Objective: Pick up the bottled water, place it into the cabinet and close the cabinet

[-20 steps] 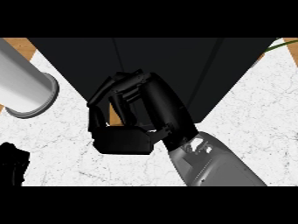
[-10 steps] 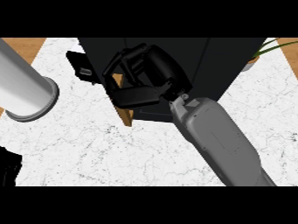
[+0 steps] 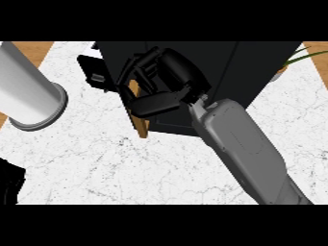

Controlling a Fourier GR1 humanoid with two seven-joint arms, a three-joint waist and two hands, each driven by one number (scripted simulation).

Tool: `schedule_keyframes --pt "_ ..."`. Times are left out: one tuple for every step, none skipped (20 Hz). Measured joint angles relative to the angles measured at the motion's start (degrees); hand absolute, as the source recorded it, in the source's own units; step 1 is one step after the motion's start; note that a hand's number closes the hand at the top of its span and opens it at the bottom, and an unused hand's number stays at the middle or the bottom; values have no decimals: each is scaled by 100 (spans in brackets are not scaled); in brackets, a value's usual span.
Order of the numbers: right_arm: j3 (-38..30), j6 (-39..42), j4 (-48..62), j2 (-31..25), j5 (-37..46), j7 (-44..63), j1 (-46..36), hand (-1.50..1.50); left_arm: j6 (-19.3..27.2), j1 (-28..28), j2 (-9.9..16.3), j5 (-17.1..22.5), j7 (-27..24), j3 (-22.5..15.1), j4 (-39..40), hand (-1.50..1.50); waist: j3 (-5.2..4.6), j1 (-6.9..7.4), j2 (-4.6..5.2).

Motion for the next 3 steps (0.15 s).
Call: schedule_keyframes --pt "-13 51 33 -8 -29 -14 -19 150 15 -15 -5 -2 22 -8 -20 150 -4 4 1" --pt "-23 80 63 -15 -30 -62 -26 150 10 -10 -6 -7 25 -13 -30 150 -5 17 -1" --pt "-27 127 92 -24 -40 -96 -38 150 20 -36 4 5 48 7 -39 150 -10 17 -1"
